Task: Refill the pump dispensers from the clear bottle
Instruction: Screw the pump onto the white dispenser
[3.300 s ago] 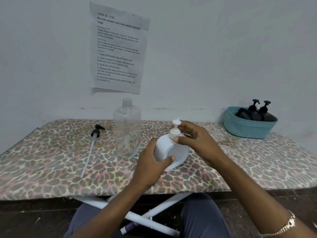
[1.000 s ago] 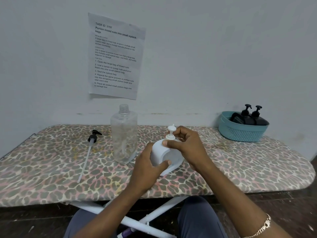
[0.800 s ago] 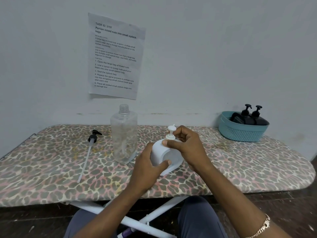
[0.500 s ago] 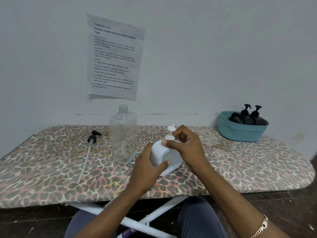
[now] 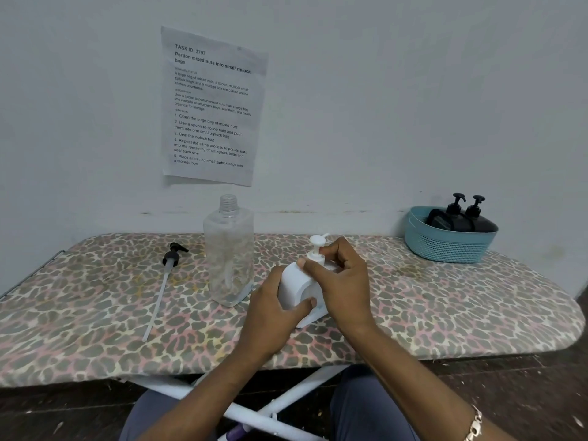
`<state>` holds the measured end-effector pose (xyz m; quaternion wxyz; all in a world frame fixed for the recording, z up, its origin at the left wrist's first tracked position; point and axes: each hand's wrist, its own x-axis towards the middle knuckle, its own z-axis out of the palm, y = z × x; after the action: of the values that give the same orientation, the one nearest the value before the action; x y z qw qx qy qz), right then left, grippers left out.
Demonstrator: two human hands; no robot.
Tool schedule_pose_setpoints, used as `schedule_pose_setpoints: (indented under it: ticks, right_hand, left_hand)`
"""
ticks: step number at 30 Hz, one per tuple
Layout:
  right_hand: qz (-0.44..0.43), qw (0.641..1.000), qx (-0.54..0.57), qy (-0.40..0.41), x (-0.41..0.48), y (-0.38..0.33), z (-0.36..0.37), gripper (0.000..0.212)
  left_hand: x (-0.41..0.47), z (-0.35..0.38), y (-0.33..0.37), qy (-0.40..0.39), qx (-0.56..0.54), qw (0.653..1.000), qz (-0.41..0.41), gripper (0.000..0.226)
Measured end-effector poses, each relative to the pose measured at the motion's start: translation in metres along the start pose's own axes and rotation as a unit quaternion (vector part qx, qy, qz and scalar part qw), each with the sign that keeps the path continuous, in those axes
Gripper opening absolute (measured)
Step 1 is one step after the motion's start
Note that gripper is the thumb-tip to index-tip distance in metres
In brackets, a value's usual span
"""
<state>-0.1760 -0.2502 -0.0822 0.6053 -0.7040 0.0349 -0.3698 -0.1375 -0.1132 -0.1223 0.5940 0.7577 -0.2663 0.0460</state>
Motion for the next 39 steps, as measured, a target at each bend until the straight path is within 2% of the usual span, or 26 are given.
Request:
schedule_pose_setpoints:
  ticks: [6, 13, 21, 23, 25, 28, 33, 39]
  right_hand:
    - [0.006, 0.999, 0.000, 0.037, -0.005, -0.001, 0.009, 0.028]
    - [-0.002, 1.000, -0.009, 0.023, -0.005, -0.004, 0.007, 0.027]
    - [0.009, 0.992, -0.075, -0.100, 0.014, -0.006, -0.017, 0.025]
    - [0.025, 0.983, -0.114, -0.143, 0.022, -0.004, -0.026, 0.029]
    - [0.044, 0.967, -0.149, -0.200, 0.029, -0.004, -0.034, 0.043]
    - [0.055, 0.945, -0.159, -0.280, 0.036, -0.010, -0.045, 0.034]
    - [0.049, 0.923, -0.209, -0.319, 0.047, -0.021, -0.063, 0.041]
    - [0.037, 0.893, -0.292, -0.340, 0.055, -0.032, -0.075, 0.037]
  left_hand:
    - [-0.004, 0.004, 0.001, 0.035, 0.035, 0.999, 0.013, 0.039]
    - [-0.006, 0.006, 0.001, 0.046, 0.057, 0.997, 0.025, 0.046]
    - [-0.003, 0.000, 0.002, 0.028, 0.020, 0.999, 0.001, 0.042]
    - [-0.002, -0.001, 0.002, 0.016, 0.005, 1.000, -0.006, 0.042]
    - [-0.001, -0.002, 0.002, 0.000, -0.015, 1.000, -0.015, 0.046]
    - [0.000, -0.002, 0.000, -0.009, -0.034, 0.999, -0.026, 0.049]
    - [0.004, -0.003, -0.004, -0.028, -0.058, 0.998, -0.024, 0.049]
    - [0.006, -0.002, -0.008, -0.023, -0.066, 0.997, -0.022, 0.068]
